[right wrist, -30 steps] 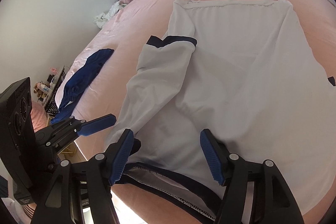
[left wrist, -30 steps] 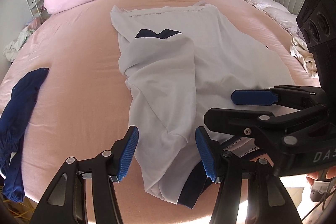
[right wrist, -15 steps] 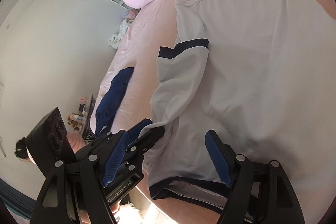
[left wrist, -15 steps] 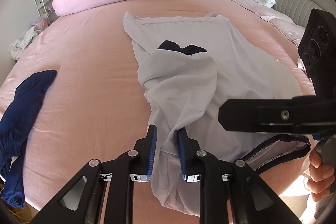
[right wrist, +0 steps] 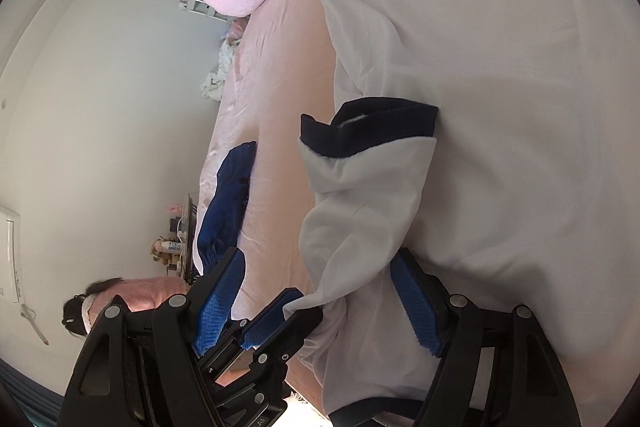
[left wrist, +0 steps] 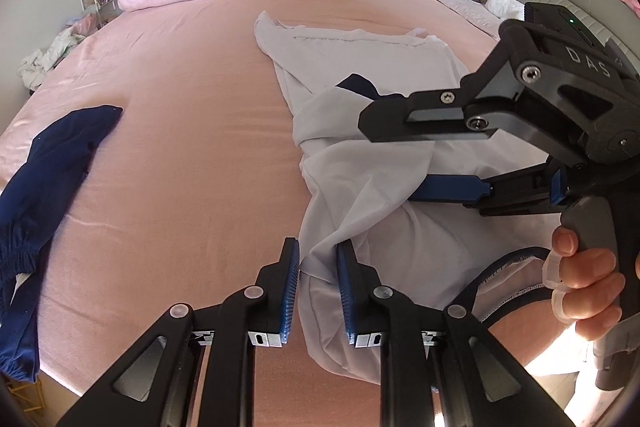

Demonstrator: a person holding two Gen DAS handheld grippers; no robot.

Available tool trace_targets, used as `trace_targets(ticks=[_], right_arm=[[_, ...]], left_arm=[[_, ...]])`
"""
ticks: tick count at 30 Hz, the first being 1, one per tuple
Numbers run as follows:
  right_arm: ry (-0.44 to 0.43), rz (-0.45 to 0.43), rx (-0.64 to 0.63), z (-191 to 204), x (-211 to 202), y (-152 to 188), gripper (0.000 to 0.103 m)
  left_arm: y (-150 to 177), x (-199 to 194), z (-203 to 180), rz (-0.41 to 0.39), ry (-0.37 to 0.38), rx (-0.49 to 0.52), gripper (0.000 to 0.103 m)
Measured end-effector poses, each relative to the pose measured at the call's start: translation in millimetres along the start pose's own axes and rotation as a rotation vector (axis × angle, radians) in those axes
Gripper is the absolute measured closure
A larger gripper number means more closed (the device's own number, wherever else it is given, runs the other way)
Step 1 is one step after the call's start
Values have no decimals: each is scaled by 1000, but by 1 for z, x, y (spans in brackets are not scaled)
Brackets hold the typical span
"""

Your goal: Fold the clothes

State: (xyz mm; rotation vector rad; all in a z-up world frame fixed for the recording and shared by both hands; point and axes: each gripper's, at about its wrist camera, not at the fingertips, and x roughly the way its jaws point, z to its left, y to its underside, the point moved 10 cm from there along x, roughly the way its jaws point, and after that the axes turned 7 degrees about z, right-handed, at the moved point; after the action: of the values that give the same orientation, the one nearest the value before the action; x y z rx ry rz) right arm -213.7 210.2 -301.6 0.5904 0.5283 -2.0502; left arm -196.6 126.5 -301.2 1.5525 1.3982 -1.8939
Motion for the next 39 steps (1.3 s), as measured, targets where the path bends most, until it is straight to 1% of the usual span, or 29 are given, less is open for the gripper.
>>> trace_targets(ticks=[2, 5, 6, 7, 8, 9, 10, 12, 13, 15, 17, 19, 21, 22, 23, 24, 26, 29, 32, 34, 37, 39], right_arm=[[7, -1, 13, 0, 3, -6, 28], [41, -17, 5, -3, 4, -19, 28], [49, -26, 12, -5, 6, -22, 31], [58, -30, 22, -8, 8, -25, 43], [70, -32, 33, -11, 10, -26, 49], [82, -34, 43, -15, 12, -28, 64], [93, -36, 53, -18, 14, -29, 76], [113, -42, 68, -24, 17, -31, 84], [111, -50, 59, -22, 15, -30, 90], [108, -66, 41, -19, 12, -29, 97], [104, -82, 23, -16, 9, -28, 99], [101, -98, 5, -12, 5, -27, 99], [74, -110, -14, -4, 1, -26, 100], [63, -114, -20, 1, -2, -26, 100], [56, -118, -26, 6, -4, -26, 100], [52, -122, -34, 11, -6, -27, 100], [45, -131, -61, 20, -10, -28, 100], [89, -135, -89, 25, -15, -29, 100], [83, -129, -89, 26, -18, -29, 100], [78, -130, -88, 27, -20, -29, 100], [39, -134, -70, 29, -25, -29, 100], [21, -135, -58, 31, -28, -30, 100]], left_arm=[[1, -1, 1, 5, 13, -1, 86], [3, -3, 1, 9, 34, -7, 86], [4, -3, 2, 11, 36, -9, 86], [4, -4, 2, 13, 34, -10, 86], [4, -3, 3, 16, 28, -11, 86], [5, -2, 3, 22, 26, -11, 86], [6, 0, 3, 29, 28, -12, 86], [8, 2, 2, 45, 36, -15, 86], [9, 3, 2, 54, 38, -19, 86], [10, 5, 2, 71, 43, -28, 86], [10, 8, 3, 94, 52, -43, 85], [10, 8, 3, 107, 52, -47, 81], [7, 6, 3, 106, 33, -33, 71], [6, 5, 3, 104, 21, -23, 68], [5, 5, 2, 102, 11, -15, 62], [3, 3, 2, 99, 7, -12, 58], [0, 1, -1, 95, 29, -22, 56], [-4, 0, -6, 94, 73, -46, 43], [-10, 1, -9, 92, 108, -66, 43], [-16, 3, -11, 84, 108, -65, 42], [-24, 9, -18, 75, 99, -38, 42], [-31, 11, -23, 52, 121, -20, 42]])
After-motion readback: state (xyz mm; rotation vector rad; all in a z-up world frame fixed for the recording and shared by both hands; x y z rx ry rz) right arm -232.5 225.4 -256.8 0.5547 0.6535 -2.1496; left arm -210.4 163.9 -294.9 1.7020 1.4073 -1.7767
